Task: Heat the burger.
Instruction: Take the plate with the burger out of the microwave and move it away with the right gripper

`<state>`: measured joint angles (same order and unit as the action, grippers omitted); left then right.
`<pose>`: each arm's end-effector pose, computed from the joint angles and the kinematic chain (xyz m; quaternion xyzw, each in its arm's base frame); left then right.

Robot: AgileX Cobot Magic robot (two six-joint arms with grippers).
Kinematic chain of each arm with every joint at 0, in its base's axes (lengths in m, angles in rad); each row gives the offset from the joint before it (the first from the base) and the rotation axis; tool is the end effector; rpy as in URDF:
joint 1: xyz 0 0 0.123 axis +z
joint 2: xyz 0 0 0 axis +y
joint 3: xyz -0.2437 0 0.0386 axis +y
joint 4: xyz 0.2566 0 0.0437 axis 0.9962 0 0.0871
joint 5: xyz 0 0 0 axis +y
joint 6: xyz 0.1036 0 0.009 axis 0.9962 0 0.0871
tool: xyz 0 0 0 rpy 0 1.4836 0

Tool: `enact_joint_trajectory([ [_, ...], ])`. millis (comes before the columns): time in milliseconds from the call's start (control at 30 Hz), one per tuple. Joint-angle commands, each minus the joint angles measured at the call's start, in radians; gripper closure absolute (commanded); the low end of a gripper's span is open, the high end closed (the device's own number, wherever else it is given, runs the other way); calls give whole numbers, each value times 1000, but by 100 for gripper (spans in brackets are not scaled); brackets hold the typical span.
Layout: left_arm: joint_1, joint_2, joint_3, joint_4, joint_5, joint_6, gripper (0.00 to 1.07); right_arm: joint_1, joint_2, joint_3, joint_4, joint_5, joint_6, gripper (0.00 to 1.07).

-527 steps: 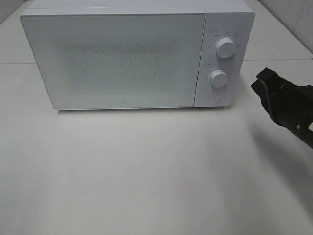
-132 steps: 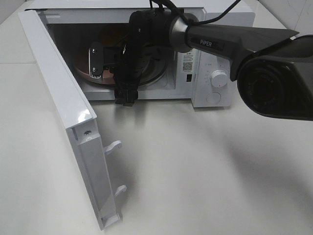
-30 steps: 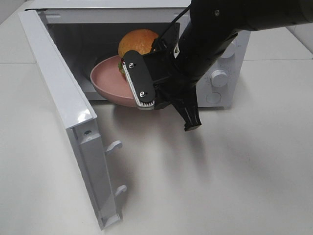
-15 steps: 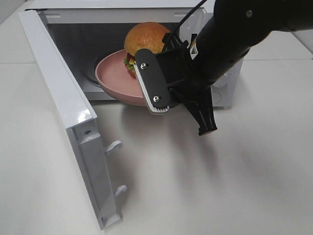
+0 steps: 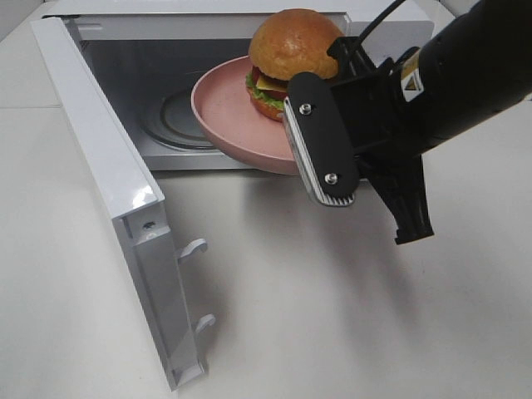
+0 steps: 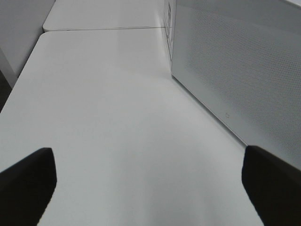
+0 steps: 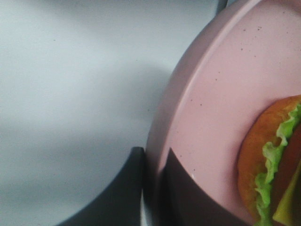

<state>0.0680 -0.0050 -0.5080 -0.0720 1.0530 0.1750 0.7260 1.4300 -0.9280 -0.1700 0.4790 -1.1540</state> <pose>0.0519 -0.0030 0.2790 0.0468 0.8459 0.0285 0.5304 0.2412 0.2033 0.2041 -0.7932 0.5074 -0.1308 0.3102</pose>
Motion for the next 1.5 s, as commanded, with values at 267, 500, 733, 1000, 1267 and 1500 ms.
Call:
enact_joint_trajectory([
  [267, 2, -17, 1, -7, -5, -4, 4, -12, -143, 103, -38, -37, 31, 106],
  [500, 2, -17, 1, -7, -5, -4, 4, -12, -239, 161, -65, 11, 37, 106],
  [733, 2, -17, 1, -7, -5, -4, 4, -13, -357, 207, -125, 120, 141, 105],
  [1000, 2, -17, 1, -7, -5, -4, 4, -16, -446, 251, -219, 217, 297, 105],
  [1267, 2, -17, 1, -7, -5, -4, 4, -16, -468, 274, -289, 272, 466, 105],
  [1500, 2, -17, 1, -7, -5, -4, 4, -16, -468, 283, -396, 308, 715, 105],
])
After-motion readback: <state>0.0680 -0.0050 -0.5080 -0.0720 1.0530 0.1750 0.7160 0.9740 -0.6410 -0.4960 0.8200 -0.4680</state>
